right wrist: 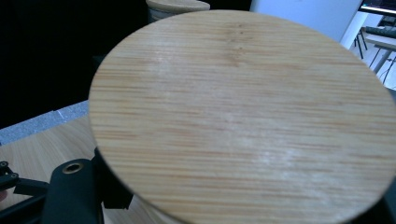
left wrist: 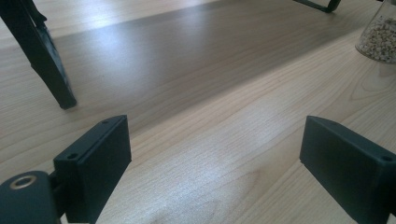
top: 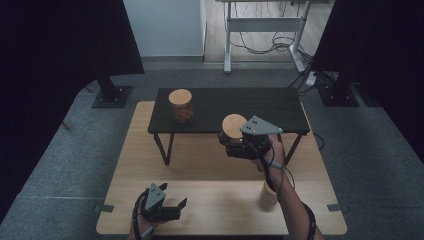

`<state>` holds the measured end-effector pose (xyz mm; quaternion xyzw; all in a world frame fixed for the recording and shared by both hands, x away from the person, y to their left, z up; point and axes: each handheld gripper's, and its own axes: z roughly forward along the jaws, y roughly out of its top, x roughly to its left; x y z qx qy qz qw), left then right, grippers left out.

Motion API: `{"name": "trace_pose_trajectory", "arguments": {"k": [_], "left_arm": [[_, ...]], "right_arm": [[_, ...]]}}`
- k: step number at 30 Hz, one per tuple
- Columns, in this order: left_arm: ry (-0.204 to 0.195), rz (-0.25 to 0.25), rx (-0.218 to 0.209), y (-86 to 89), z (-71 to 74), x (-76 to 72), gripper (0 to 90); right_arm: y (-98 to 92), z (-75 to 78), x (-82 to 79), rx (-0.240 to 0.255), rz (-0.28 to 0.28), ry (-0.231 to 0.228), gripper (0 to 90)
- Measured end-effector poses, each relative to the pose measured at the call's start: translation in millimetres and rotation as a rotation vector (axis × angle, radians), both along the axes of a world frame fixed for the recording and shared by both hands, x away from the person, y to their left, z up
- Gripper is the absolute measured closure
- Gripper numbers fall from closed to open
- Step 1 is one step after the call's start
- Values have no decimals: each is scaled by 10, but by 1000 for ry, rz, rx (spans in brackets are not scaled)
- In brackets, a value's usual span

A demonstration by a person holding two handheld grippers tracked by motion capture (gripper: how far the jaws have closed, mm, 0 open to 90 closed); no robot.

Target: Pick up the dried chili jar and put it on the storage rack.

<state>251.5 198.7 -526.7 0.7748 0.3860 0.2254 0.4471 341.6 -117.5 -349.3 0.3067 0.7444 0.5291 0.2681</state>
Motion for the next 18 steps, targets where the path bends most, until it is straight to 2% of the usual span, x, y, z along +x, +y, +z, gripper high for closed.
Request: {"name": "trace_pose_trajectory", "arguments": {"k": [18], "left_arm": [[2,-12,0,10,-7,29,85]], "right_arm": [[26,43,161,-15,2,-1,253]]}}
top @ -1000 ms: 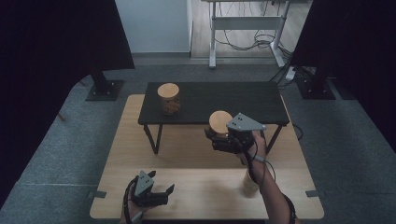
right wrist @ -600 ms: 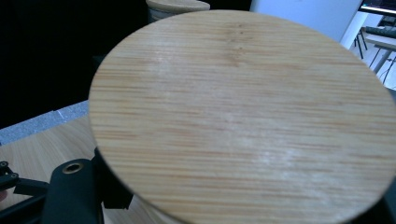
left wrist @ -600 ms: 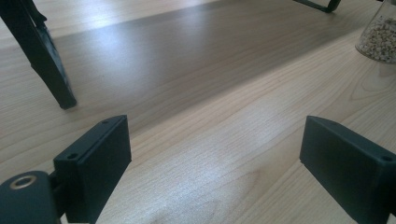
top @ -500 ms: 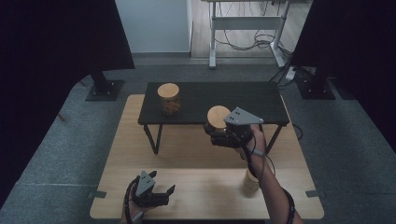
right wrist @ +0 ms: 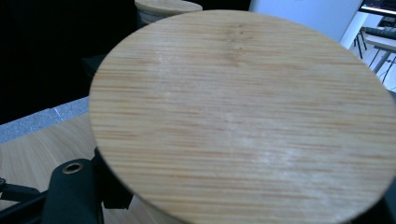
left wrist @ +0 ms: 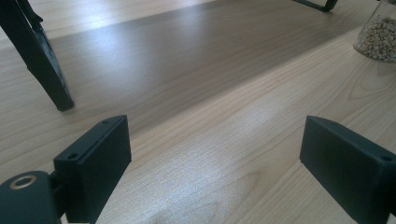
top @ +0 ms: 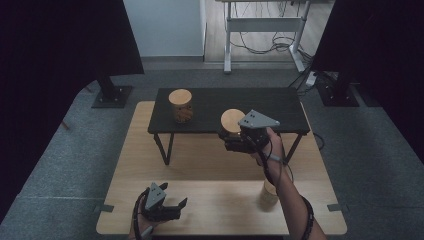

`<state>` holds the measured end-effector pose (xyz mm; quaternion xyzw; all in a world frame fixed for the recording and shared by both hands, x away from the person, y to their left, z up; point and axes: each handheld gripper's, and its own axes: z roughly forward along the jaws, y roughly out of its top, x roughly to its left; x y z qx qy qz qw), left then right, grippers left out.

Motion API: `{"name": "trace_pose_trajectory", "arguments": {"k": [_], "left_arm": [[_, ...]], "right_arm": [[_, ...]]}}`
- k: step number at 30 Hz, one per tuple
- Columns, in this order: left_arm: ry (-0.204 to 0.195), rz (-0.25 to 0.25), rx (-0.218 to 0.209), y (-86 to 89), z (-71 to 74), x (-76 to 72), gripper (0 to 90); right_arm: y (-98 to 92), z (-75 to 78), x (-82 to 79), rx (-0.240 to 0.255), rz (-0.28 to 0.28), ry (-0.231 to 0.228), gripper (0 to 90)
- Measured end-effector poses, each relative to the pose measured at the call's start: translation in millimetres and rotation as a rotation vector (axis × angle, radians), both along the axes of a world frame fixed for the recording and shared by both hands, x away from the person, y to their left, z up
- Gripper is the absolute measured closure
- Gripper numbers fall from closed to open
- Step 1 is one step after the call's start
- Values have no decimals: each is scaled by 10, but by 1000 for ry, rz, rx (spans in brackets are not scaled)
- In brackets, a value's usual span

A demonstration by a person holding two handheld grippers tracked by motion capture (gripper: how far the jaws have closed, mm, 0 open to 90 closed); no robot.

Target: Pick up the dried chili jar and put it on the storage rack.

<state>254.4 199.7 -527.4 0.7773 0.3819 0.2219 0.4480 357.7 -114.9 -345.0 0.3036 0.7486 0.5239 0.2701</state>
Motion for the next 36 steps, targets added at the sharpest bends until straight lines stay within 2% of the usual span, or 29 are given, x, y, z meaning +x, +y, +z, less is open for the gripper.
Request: {"name": "trace_pose_trajectory", "arguments": {"k": [9,16,29,36], "left_arm": [[-3,-1,-3,9,9,2,86],[-2,-7,-3,7,8,3,86],[-7,-4,-4,31,18,2,86],[-10,-4,-5,33,24,2,86]], "right_arm": [[38,25,105,1,-5,2,253],[72,24,222,-19,-13,7,253],[136,115,426,-37,-24,5,252],[135,103,533,-12,-35,13,252]]}}
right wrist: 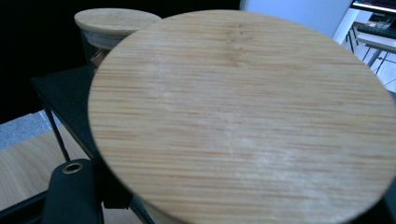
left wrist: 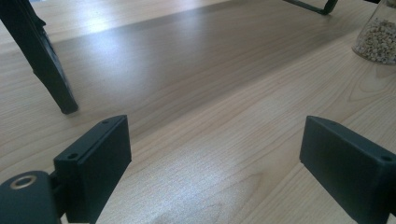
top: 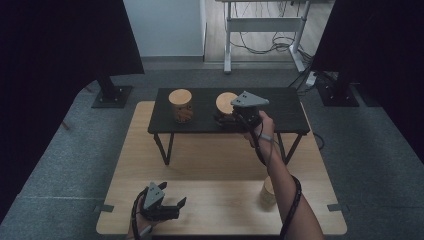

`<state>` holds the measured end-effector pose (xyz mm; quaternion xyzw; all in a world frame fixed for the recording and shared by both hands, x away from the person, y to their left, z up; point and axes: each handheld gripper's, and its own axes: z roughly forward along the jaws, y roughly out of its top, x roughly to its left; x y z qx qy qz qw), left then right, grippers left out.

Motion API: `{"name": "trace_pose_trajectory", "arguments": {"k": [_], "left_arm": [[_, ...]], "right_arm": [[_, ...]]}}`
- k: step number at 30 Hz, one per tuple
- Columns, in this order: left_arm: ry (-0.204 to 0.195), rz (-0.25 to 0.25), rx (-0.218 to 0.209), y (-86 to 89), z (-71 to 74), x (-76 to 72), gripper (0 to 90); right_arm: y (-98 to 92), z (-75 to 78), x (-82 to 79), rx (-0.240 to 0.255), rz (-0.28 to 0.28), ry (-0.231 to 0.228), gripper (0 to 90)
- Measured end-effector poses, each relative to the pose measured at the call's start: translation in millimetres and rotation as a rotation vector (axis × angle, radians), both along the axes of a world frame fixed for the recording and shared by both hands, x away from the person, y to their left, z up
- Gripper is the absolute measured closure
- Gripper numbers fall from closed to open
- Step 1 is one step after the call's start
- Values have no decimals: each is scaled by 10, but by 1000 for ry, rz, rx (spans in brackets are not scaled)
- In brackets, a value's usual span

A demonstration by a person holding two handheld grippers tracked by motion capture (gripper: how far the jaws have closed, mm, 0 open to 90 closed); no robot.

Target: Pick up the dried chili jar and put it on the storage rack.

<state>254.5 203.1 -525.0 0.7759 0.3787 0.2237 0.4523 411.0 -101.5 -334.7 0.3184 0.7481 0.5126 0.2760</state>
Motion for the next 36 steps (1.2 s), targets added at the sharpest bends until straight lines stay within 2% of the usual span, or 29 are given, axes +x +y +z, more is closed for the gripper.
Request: {"name": "trace_pose_trajectory", "arguments": {"k": [3,10,14,19,26,28,36], "left_arm": [[0,-1,2,1,-3,1,86],[-1,-1,2,6,-2,-3,86],[-3,-1,4,4,-3,-3,86],[-3,-1,5,2,-4,-3,86],[-2,-5,8,-8,-6,-9,85],[-1,-5,8,-8,-7,-8,85],[-2,-5,11,-14,-9,-9,85]], "right_arm": [[9,-17,44,-20,-7,-1,252],[0,-77,133,-13,-23,18,252],[11,-133,181,-38,-39,28,252],[-4,-174,232,-8,-49,53,252],[22,-190,278,-10,-87,77,235],[9,-194,282,-2,-81,84,236],[5,-190,286,-26,-75,86,227]]}}
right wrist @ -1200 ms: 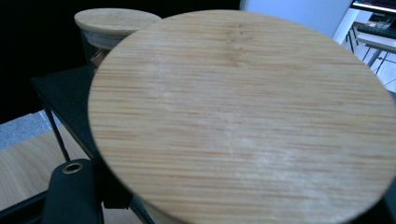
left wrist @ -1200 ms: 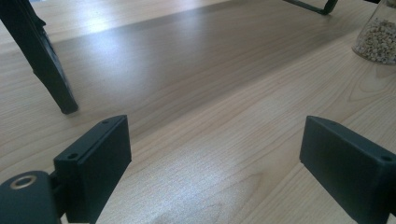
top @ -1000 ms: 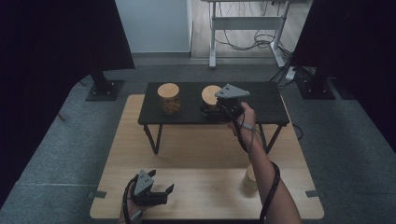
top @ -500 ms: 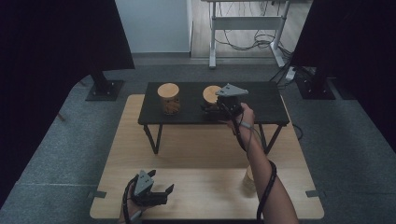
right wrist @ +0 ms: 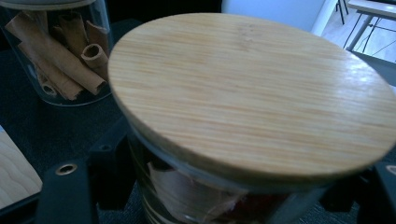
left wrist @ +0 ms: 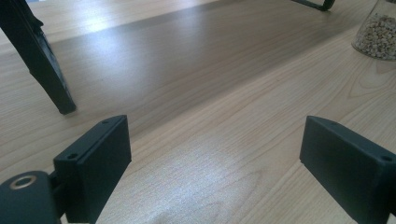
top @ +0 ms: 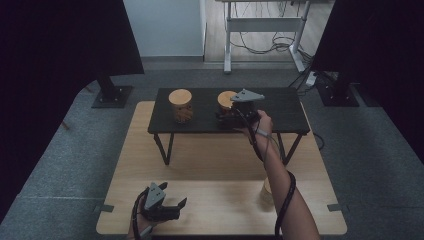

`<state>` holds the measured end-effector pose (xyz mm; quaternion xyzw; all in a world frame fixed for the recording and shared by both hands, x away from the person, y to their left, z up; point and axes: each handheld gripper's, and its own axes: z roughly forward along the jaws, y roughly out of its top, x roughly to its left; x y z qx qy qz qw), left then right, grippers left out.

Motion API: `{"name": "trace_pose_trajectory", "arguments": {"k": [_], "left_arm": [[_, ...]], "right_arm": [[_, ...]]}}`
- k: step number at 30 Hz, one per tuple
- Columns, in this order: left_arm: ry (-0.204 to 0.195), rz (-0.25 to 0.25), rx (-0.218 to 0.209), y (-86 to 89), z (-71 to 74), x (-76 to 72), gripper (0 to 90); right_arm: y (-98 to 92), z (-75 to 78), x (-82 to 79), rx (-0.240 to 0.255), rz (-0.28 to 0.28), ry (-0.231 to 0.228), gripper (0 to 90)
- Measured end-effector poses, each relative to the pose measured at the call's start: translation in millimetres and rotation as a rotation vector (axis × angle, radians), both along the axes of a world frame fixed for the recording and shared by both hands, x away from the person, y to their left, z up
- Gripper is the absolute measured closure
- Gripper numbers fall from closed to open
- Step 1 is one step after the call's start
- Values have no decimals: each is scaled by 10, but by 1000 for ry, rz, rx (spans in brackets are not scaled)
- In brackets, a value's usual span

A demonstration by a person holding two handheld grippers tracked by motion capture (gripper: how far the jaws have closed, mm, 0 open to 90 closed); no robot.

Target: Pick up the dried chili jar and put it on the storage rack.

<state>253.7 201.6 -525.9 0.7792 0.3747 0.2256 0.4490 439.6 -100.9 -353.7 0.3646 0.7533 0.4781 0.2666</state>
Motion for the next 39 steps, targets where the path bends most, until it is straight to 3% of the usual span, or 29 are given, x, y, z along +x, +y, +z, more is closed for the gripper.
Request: {"name": "trace_pose_trajectory", "arguments": {"k": [8,16,24,39], "left_arm": [[-1,2,-1,6,4,1,85],[-5,5,1,15,8,4,85],[-5,8,2,26,9,9,85],[-4,6,9,5,0,9,83]], "right_arm": [[2,-3,-6,2,-4,-6,219],[3,-40,-57,10,-5,-26,102],[-97,-78,-122,68,-19,-46,86],[-220,-164,-344,76,-28,-78,82]]}}
